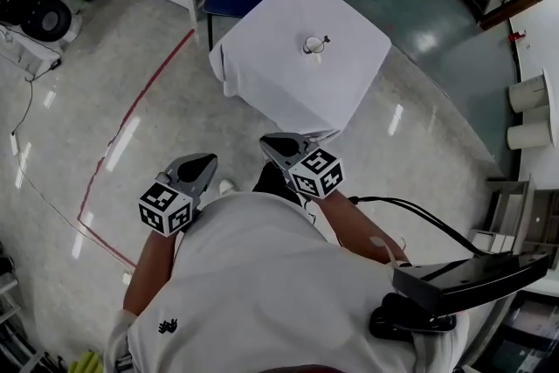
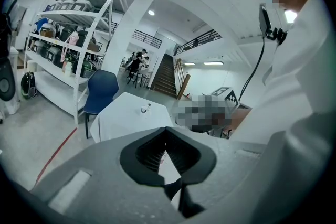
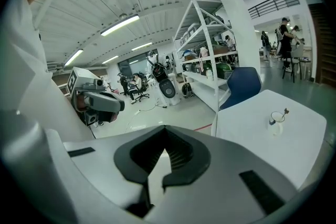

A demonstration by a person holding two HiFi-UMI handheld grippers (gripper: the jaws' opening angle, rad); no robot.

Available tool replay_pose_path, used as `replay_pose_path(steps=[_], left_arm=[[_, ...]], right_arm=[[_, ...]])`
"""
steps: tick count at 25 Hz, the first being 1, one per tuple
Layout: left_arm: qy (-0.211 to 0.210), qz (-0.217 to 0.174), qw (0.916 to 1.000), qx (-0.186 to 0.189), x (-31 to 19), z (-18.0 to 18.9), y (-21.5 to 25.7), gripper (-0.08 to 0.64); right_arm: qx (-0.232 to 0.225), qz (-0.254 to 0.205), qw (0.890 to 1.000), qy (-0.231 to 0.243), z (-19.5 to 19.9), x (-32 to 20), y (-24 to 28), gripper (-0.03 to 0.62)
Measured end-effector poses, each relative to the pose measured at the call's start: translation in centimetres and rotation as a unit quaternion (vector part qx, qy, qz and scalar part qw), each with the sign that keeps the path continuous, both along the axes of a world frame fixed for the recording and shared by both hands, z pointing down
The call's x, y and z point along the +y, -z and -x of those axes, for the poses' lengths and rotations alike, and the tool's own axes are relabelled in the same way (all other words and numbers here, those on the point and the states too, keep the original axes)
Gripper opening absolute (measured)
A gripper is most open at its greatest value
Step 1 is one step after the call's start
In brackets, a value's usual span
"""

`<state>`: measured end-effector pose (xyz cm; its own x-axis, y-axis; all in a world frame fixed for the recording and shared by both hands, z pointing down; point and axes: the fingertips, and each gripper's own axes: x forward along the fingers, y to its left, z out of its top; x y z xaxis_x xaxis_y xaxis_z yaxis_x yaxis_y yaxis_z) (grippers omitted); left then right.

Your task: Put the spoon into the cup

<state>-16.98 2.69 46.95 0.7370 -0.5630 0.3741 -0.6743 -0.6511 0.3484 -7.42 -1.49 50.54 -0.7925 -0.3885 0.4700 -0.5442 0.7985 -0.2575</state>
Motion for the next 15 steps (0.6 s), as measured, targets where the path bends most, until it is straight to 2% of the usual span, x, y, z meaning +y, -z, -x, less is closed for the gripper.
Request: replay_pose_path(steps=[11, 15], left_arm=[[-0.006, 0.003, 1.0000, -0.001, -0.14, -0.77, -0.09, 0.008], [-0.005, 0.004, 1.0000, -0.004, -0.21, 0.14, -0.12, 0.008]], right_arm=[[0.002, -0.001, 1.000, -0.003, -0.67, 0.41, -0.26, 0.008], [0.002, -0.003, 1.000, -0.001, 0.14, 0.30, -0.26, 0.008]])
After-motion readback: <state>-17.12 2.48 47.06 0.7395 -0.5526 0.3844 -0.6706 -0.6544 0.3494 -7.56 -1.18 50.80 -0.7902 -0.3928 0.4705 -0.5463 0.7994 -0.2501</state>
